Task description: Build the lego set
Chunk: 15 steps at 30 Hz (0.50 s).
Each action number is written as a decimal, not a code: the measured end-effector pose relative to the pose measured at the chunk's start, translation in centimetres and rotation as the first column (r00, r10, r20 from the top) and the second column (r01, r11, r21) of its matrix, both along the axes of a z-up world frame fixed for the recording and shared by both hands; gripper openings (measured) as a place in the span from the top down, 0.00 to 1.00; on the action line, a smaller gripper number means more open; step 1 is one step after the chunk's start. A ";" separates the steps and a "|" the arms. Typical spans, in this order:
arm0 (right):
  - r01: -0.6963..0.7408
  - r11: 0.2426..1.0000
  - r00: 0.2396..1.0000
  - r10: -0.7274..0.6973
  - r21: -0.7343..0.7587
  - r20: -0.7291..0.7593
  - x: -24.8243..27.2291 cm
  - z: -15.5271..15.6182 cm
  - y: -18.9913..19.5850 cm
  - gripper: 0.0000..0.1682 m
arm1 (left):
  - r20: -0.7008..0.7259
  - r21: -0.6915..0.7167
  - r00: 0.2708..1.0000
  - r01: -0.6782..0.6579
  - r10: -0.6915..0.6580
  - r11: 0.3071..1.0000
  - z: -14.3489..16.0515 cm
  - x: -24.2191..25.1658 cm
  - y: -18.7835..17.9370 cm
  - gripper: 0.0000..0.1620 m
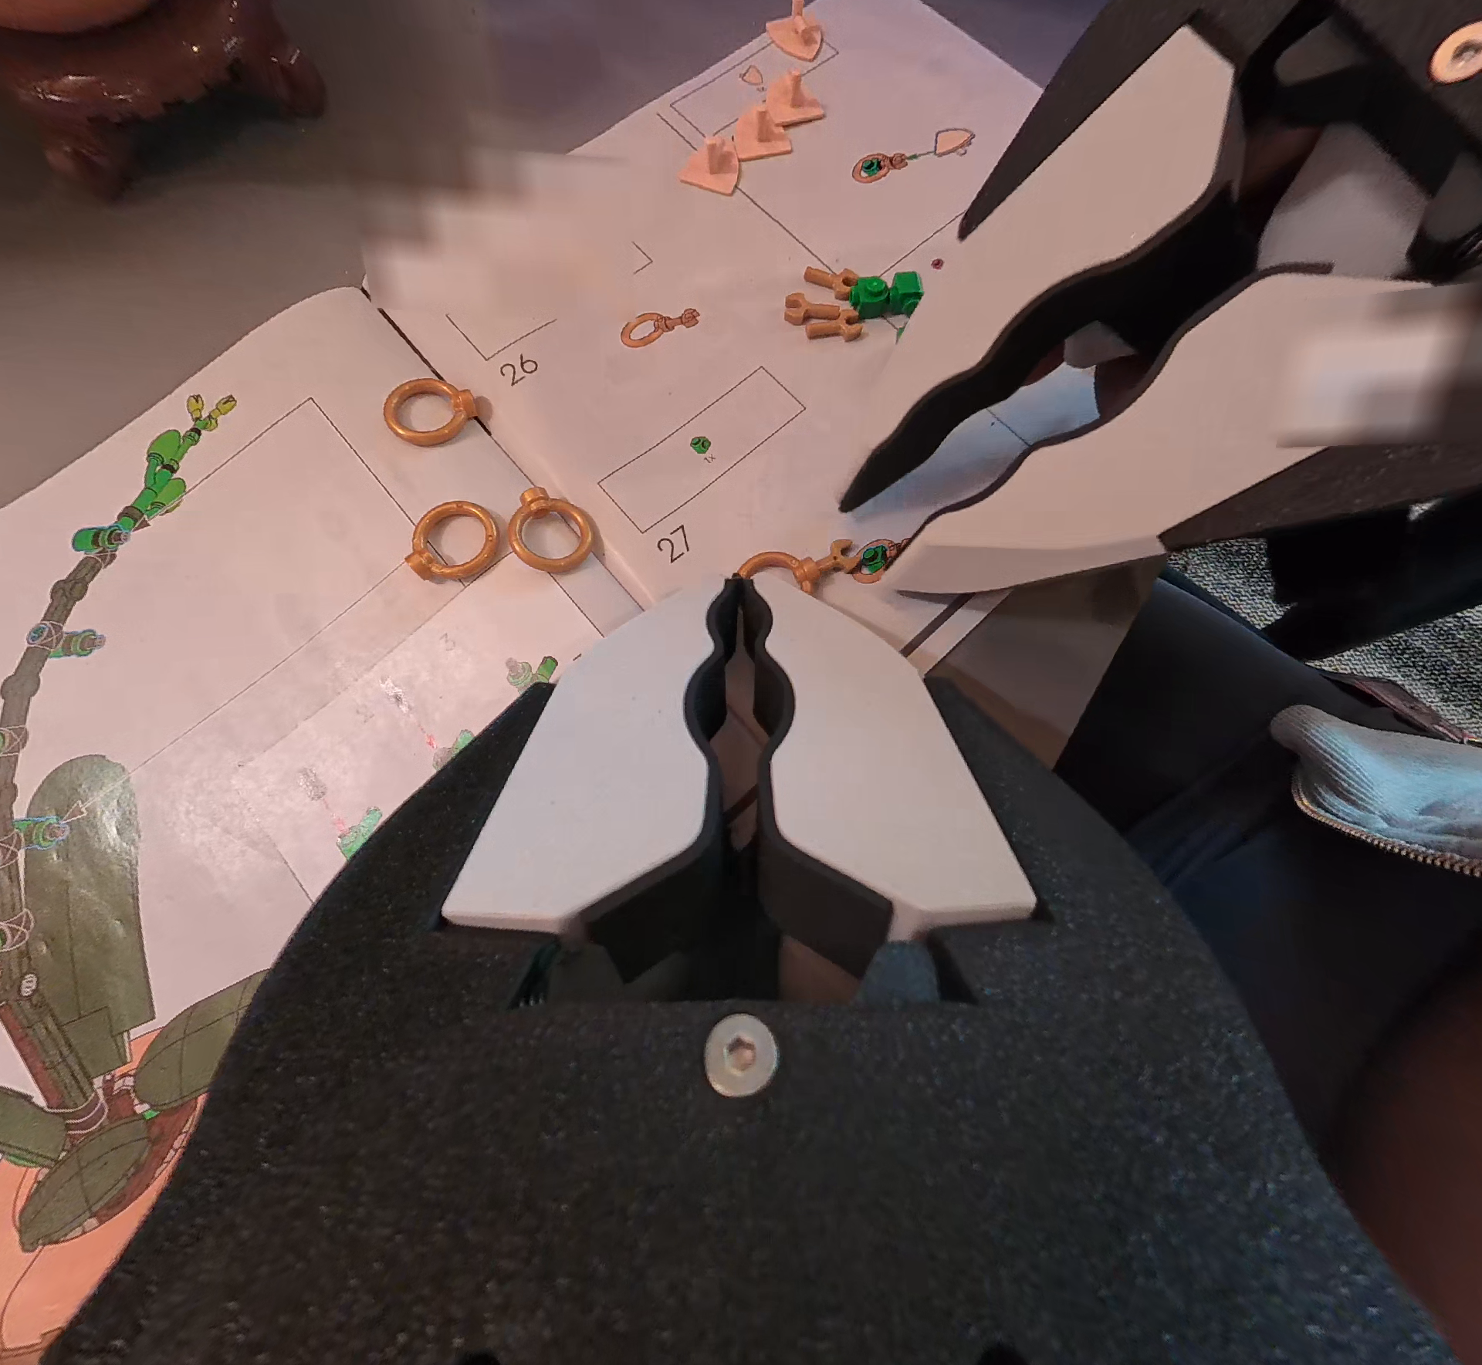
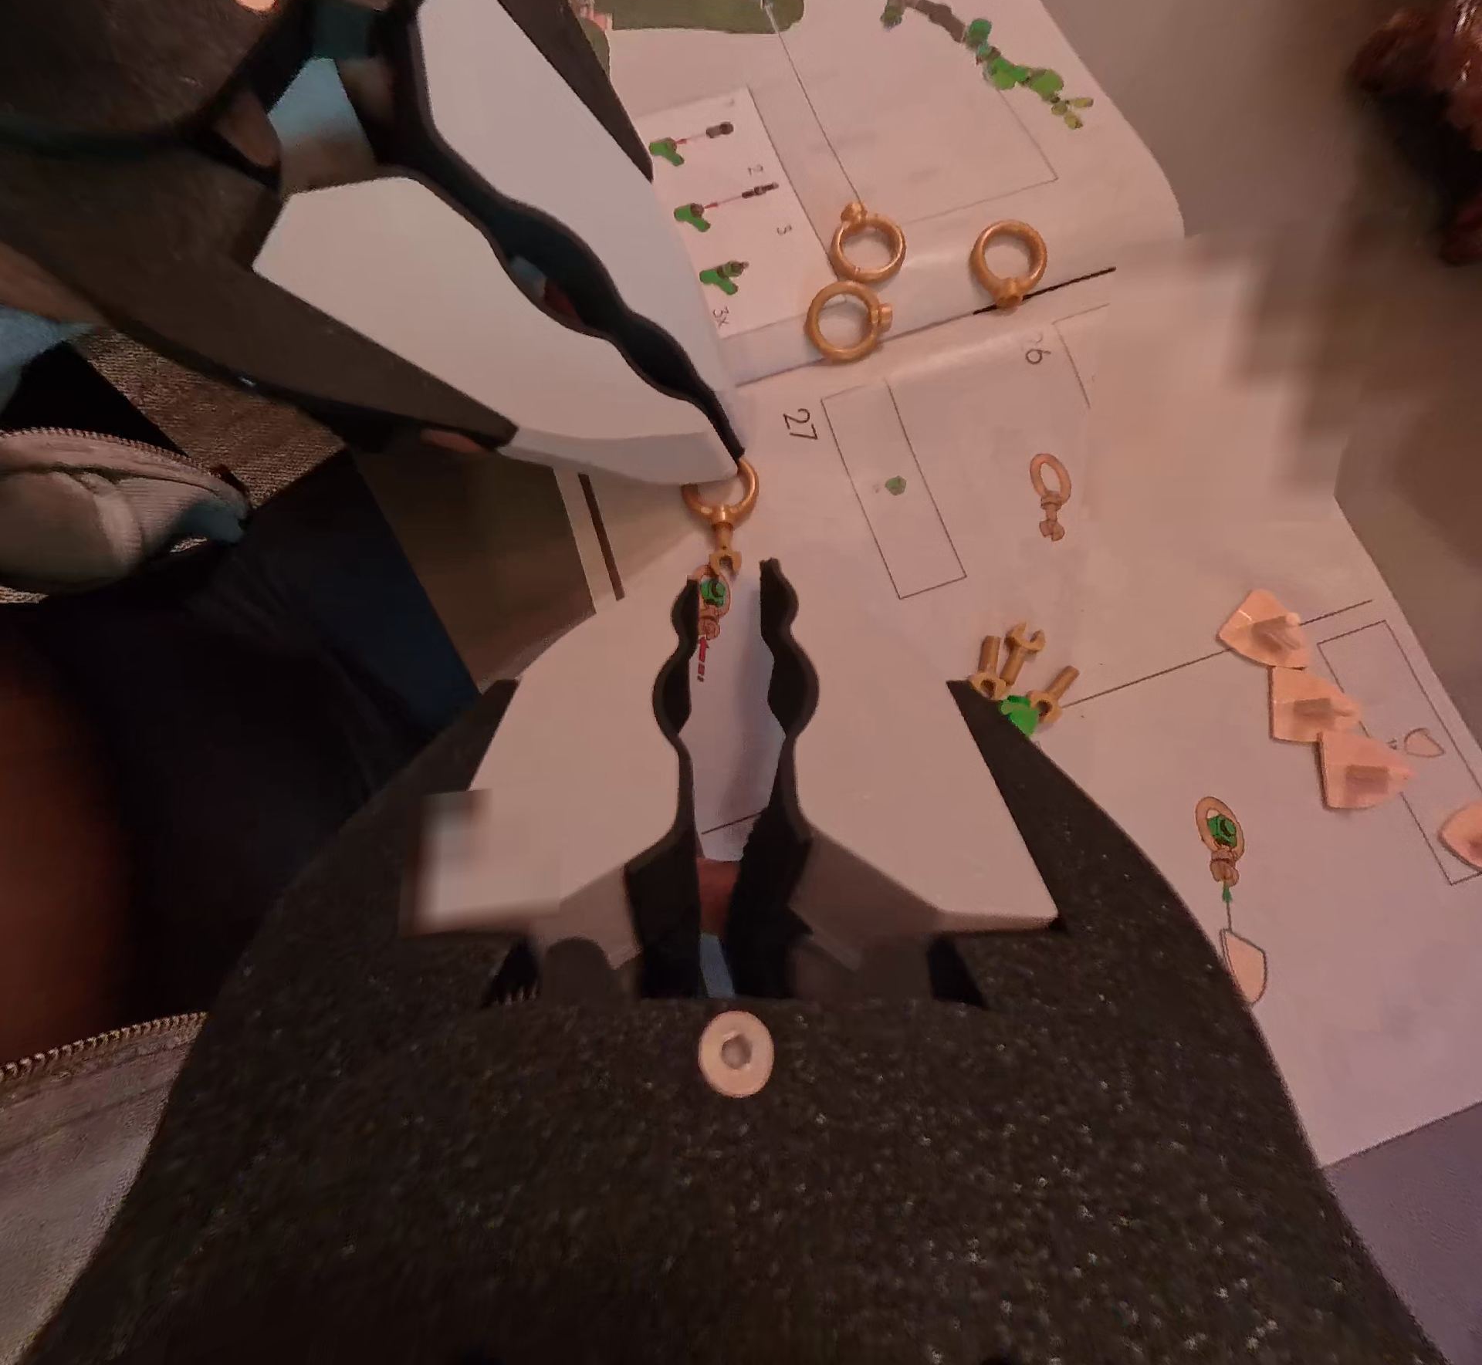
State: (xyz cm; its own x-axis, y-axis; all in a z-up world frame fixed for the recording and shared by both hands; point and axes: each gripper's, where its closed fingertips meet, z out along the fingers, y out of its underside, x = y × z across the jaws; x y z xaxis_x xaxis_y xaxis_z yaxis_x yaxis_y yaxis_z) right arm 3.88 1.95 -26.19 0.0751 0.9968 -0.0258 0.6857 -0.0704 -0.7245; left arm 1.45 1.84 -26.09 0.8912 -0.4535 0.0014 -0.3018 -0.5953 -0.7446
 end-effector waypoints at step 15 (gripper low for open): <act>-0.032 0.999 0.999 0.032 -0.030 -0.020 -0.6 -0.2 -0.1 0.97 | -0.086 0.044 0.996 0.030 -0.026 0.999 0.0 0.0 0.0 1.00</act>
State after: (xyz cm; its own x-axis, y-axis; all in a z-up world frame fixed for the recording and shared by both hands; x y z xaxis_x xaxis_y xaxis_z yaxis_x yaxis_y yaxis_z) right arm 3.26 1.85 -26.34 0.0424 0.9975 -0.0572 0.6739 -0.0708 -0.7354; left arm 1.47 1.83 -26.08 0.8741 -0.4763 -0.0955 -0.3816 -0.5516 -0.7417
